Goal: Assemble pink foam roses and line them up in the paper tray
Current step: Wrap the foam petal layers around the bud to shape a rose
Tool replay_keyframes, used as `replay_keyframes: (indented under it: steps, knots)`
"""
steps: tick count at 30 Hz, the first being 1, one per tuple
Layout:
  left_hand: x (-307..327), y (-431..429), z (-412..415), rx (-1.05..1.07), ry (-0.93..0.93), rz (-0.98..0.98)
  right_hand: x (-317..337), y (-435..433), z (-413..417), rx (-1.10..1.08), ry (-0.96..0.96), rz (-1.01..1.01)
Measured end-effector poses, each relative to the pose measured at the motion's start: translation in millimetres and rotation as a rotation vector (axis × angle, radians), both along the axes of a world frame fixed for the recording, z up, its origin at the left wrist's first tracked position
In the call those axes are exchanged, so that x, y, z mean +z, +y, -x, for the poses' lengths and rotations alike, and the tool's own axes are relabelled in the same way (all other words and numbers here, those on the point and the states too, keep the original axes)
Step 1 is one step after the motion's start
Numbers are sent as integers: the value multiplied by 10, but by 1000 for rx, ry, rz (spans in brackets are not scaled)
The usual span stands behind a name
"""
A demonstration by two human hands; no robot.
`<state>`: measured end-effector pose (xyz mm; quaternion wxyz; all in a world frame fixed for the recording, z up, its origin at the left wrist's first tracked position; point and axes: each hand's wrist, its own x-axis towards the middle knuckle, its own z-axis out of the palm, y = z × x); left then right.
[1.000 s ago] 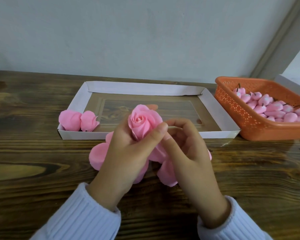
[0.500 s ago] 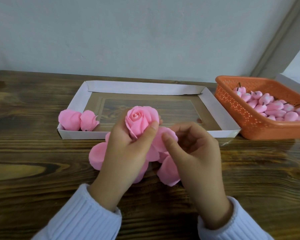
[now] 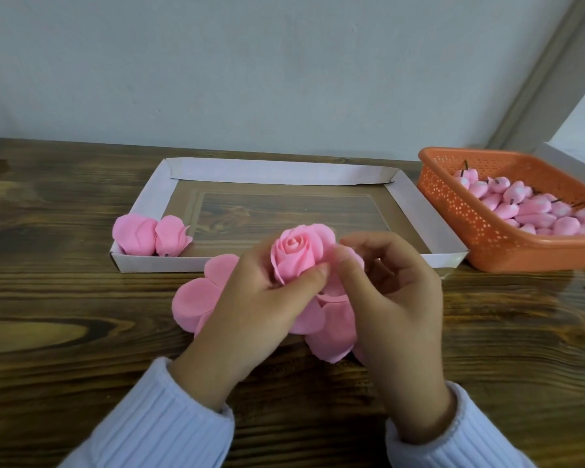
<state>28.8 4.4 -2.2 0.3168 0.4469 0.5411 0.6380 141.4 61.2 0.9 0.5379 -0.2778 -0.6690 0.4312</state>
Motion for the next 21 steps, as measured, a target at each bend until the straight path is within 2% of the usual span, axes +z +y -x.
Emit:
replay_keyframes:
  steps: [4, 9, 12, 15, 21]
  knots:
    - [-28, 27, 18, 89, -49, 14, 1, -13, 18, 105, 79, 186]
    - [-26, 54, 51, 114, -276, -59, -9, -37, 46, 319, -6, 354]
    - [-29, 71, 86, 128, -392, -99, -30, -34, 38, 300, -196, 224]
    - [-51, 76, 115, 188, -326, -59, -45, -41, 45, 253, -371, 28]
    - [-82, 88, 89, 225, -261, -64, -54, -59, 52, 54, -264, -120]
